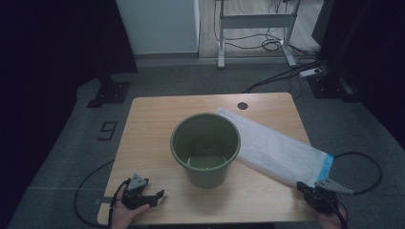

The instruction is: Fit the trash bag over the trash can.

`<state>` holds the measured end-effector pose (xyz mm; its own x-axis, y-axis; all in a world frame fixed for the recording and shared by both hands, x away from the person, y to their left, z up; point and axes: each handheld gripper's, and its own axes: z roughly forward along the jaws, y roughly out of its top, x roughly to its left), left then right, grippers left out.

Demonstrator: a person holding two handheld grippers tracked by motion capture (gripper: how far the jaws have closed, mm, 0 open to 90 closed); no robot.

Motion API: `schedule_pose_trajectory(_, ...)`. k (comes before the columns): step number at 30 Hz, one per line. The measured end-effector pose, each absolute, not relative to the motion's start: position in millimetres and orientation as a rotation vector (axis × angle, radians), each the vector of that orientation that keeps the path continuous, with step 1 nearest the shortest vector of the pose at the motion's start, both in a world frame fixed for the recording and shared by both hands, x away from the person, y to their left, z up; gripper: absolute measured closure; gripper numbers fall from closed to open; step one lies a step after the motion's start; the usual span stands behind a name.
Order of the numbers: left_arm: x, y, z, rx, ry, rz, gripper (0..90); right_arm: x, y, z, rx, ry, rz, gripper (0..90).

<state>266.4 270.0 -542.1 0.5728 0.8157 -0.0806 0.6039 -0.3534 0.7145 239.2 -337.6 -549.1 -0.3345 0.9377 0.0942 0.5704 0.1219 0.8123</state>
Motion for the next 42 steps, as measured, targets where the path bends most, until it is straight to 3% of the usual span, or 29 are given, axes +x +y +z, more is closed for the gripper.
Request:
schedule_pose_trajectory(2,266,269,-542,2.089,1.124,0.376,16.1,239,-336,-549,1.440,1.959,1.077,77.4)
schedule_pose_trajectory(4,266,269,-543,2.097,1.127,0.382,16.1,239,-331,-547,1.422,1.955,1.076,62.1)
schedule_pose_trajectory(5,266,269,-543,2.097,1.127,0.382,16.1,239,-331,-547,1.422,1.955,1.076,62.1)
schedule_pose_trajectory(7,267,270,-543,2.101,1.130,0.380,16.1,238,-323,-543,1.407,1.938,1.077,46.2)
schedule_pose_trajectory(10,267,271,-545,2.100,1.137,0.377,16.2,241,-298,-531,1.337,1.921,1.116,33.8)
schedule_pose_trajectory(13,267,271,-545,2.099,1.136,0.376,16.2,253,-278,-524,1.282,1.943,1.160,29.9)
schedule_pose_trajectory(25,268,276,-544,2.078,1.145,0.362,16.2,343,-185,-534,1.184,2.156,1.137,28.6)
schedule_pose_trajectory(35,270,278,-544,2.080,1.139,0.355,16.5,373,-160,-550,1.200,2.209,1.077,29.3)
schedule_pose_trajectory(38,270,278,-544,2.079,1.139,0.355,16.5,376,-157,-554,1.217,2.215,1.028,32.0)
schedule_pose_trajectory(40,270,278,-545,2.078,1.140,0.353,16.8,376,-157,-553,1.236,2.194,1.026,42.4)
schedule_pose_trajectory(42,270,278,-545,2.080,1.141,0.354,16.9,376,-158,-553,1.248,2.189,1.027,46.6)
